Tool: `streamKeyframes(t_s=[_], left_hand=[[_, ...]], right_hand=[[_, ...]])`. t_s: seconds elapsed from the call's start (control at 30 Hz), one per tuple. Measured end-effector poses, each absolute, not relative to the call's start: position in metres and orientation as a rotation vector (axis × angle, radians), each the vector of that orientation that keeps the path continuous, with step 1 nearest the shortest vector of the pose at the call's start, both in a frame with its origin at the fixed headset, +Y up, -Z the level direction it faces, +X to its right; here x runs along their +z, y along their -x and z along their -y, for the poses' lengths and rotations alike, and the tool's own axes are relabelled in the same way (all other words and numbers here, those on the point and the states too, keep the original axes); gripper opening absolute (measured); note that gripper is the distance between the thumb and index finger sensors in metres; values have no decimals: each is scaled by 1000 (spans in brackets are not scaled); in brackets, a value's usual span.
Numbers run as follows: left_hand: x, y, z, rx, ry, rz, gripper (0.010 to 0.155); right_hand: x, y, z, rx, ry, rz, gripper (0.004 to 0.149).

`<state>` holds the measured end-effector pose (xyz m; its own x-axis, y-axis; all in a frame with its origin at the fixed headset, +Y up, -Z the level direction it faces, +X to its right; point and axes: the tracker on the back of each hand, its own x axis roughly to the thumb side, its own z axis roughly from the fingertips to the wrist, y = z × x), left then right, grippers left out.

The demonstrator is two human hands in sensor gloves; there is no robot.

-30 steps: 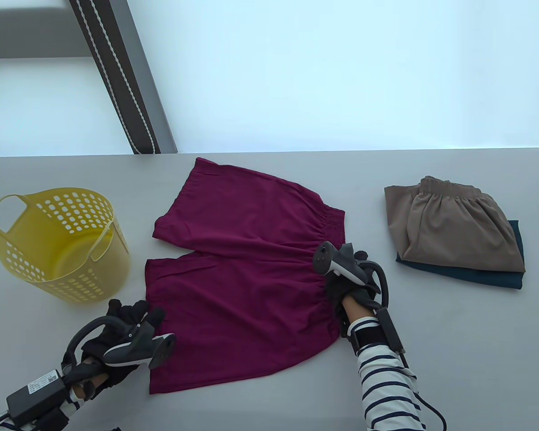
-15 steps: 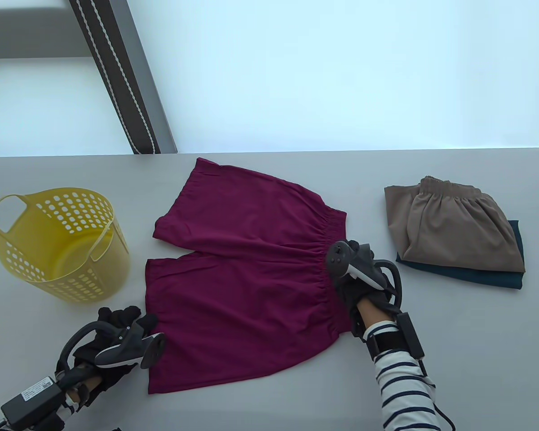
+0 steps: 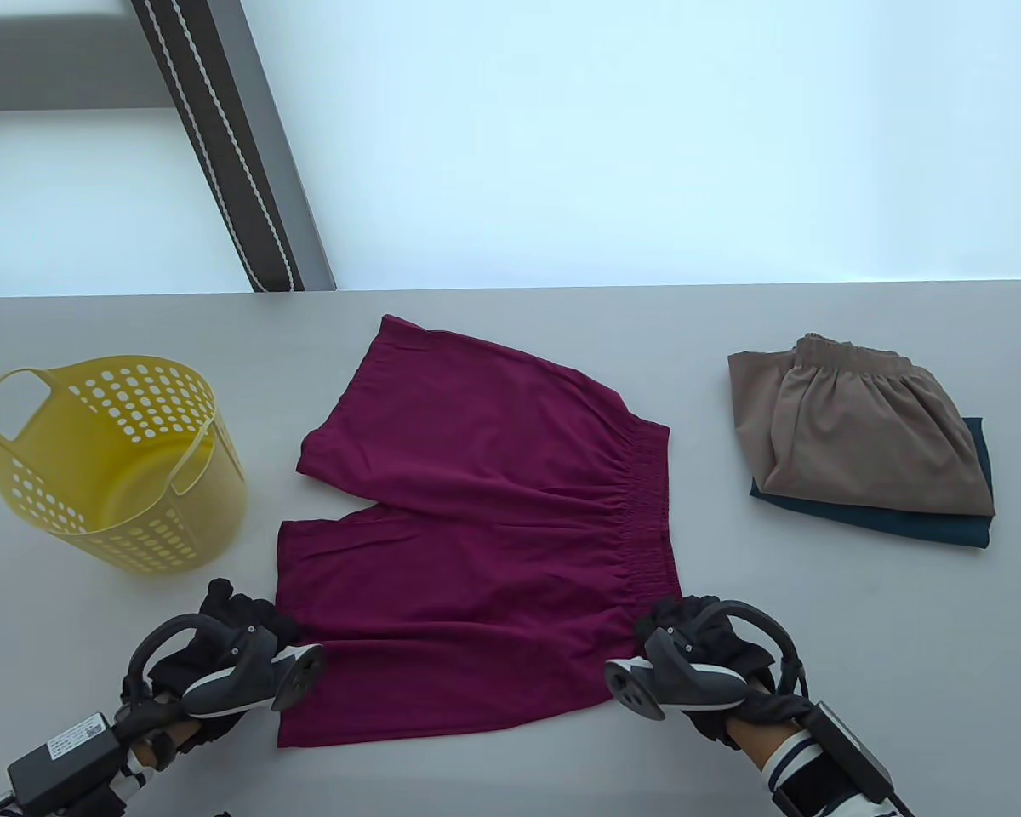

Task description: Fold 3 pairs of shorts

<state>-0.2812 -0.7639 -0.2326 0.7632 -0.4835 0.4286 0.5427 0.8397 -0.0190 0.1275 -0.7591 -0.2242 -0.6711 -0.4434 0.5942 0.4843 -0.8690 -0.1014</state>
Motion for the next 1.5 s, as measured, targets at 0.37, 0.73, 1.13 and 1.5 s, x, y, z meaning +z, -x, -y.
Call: streamKeyframes(t_s=[0.37,0.73,1.13,1.5], left_hand=[[-252,288,703,-473,-157,379,40],[-232,290,641,-255,272,732,39],[-314,259,619,-292,121,430,41],[-319,242,676,-469,29,288,64]], right_hand=[[-269,-155,697,-2950,482,-306,46],[-270,-201,663,-3304,849,594,45],[-343,-210,679,-3364,28,228,45],[-335,-198,695,-3248,-91,-43,61]])
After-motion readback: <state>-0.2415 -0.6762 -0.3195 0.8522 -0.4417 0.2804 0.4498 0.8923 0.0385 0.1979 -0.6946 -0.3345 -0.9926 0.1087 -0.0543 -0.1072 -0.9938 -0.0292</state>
